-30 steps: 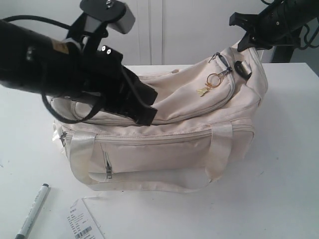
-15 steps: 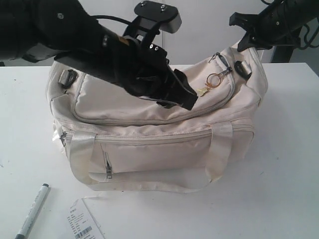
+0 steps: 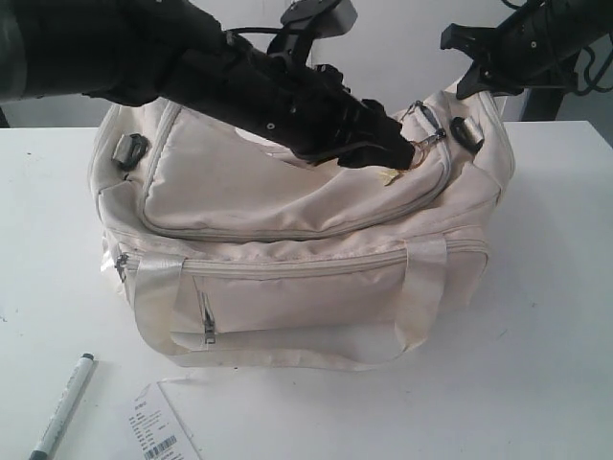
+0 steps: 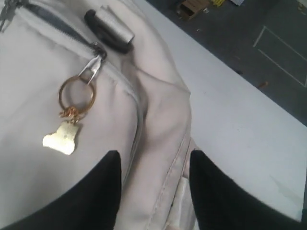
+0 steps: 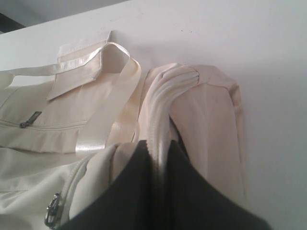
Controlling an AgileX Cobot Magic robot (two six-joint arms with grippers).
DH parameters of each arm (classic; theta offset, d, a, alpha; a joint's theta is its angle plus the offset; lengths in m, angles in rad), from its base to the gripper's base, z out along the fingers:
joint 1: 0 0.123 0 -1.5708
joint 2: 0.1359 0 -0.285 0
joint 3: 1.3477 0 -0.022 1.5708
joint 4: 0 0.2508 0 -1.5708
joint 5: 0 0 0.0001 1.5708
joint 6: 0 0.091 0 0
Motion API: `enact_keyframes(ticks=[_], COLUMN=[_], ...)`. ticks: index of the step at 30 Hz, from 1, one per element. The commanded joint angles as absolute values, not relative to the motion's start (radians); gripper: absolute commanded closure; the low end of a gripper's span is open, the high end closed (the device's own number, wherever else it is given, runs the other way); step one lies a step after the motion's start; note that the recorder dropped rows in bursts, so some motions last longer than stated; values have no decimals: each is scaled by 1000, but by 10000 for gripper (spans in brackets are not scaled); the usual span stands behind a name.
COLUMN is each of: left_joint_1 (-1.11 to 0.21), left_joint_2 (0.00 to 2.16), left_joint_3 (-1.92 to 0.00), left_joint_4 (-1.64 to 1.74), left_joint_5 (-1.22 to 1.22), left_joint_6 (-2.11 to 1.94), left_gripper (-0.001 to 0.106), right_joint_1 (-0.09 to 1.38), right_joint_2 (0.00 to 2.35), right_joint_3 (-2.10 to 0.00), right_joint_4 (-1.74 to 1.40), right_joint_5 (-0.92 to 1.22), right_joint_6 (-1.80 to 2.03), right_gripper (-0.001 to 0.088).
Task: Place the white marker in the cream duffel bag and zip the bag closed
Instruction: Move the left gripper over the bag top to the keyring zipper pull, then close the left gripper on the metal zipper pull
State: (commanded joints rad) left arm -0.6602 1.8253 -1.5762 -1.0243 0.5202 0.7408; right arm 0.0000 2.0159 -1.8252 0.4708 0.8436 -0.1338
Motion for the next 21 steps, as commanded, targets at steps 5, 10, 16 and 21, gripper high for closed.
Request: enact_keyframes(ticks=[5,10,16,21], left_joint_1=[-651,-623,-589,-581], left_joint_2=[1888,1943,1968,1991], left_joint_3=[-1660,-1715,-1724,-1724], left_joint_4=[-1029,-1039,-1061,-1107], left_joint_5=[614,654,631,622], left_joint_6=[766,760,756,780], left_gripper=[517,368,366,366], right_joint_1=[0,0,0,0], right_joint_2=[2016,2016,2016,2016], right_joint_3=[-1825,-1825,-1825,-1825], right_joint_4=[471,471,471,471], right_joint_5=[844,842,840,840], right_joint_6=[-134,-134,-134,-134], right_gripper=[868,868,868,868])
